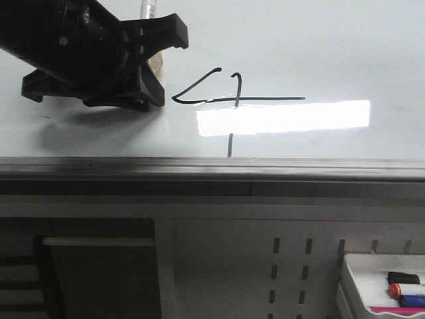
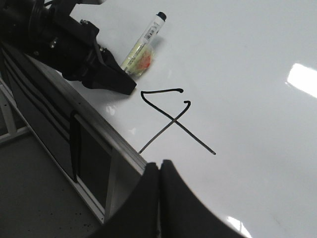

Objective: Write number 4 on whiteboard

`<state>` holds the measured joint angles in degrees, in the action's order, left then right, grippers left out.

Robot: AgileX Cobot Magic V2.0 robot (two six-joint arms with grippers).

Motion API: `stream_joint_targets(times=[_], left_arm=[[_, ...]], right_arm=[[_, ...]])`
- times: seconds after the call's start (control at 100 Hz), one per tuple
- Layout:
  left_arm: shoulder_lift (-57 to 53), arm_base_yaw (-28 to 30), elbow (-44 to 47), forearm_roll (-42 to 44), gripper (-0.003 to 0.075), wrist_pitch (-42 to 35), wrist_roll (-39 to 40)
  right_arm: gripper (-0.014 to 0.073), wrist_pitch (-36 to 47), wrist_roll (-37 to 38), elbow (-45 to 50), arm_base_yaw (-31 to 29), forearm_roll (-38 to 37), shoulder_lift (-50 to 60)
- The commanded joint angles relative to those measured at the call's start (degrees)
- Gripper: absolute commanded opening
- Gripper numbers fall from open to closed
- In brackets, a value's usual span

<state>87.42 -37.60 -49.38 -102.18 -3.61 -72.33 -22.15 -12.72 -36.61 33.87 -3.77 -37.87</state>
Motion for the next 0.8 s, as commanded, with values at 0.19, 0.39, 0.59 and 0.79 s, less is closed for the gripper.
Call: stream_joint_targets(times=[0.19,0.39,0.59,0.79], left_arm=[[1.44,0.55,-0.29,-0.52,-0.0018,-5.20,0.22],[1.44,0.55,-0.29,-0.52,-0.0018,-5.20,0.22],[1.44,0.55,-0.29,-0.52,0.0086,-5.20,0.22],[1.44,0.55,-0.29,-0.64,0.0146,-6.96,0.22]], right_arm=[[-0.0063,4.95,-0.01,-1.42,-0.39,-0.11,0.19],[-0.0063,4.95,-0.01,-1.42,-0.39,-0.11,0.19],[-0.0063,5.33,-0.01,-1.42,-0.39,-0.11,0.19],[-0.0063,5.84,-0.01,-1.42,-0.39,-0.11,0.19]])
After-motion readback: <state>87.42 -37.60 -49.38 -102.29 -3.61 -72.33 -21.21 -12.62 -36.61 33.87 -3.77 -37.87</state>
